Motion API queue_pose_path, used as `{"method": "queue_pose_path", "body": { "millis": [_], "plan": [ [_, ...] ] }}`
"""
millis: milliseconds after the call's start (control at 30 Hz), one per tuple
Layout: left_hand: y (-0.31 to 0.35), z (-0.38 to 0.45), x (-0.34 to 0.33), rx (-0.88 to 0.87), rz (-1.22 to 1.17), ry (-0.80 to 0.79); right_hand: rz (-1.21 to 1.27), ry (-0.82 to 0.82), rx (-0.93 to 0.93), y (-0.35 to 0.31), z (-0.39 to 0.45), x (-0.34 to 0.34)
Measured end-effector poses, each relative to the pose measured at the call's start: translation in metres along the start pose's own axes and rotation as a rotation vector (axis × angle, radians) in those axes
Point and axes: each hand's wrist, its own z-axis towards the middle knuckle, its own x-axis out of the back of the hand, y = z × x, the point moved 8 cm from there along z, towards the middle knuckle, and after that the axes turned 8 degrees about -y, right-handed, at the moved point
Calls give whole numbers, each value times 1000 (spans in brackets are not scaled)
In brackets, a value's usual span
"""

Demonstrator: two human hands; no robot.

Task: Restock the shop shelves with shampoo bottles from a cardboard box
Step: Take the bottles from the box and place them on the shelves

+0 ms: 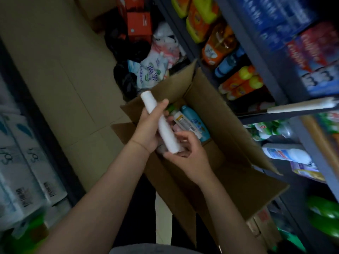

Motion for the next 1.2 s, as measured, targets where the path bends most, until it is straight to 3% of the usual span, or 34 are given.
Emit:
{"method": "queue_pose_path", "body": {
  "millis": [167, 267, 600, 767, 933, 1033, 1100, 1200],
  "plan": [
    [28, -49, -97, -30, -7, -318, 235, 70, 52, -41, -56, 47],
    [40, -90, -163, -108, 70, -425, 280, 123, 146, -76, -101, 82],
    [45, -269, -401, -417, 316, -781, 199, 370, 514, -162, -303, 229],
    [33, -352, -513, -619, 487, -856, 69, 541, 649, -190, -401, 310],
    [11, -422, -594, -755, 603, -1008, -120, 875, 737, -210, -499, 376],
    [10, -437, -632, -838, 684, -966, -197, 1062, 796, -219, -546, 405],
    [18, -429, -652, -1047, 832, -855, -230, 1160, 808, -224, -569, 423],
    [16, -397, -671, -1464, 1295, -624, -156, 1239, 769, -227, -585, 455]
  ]
}}
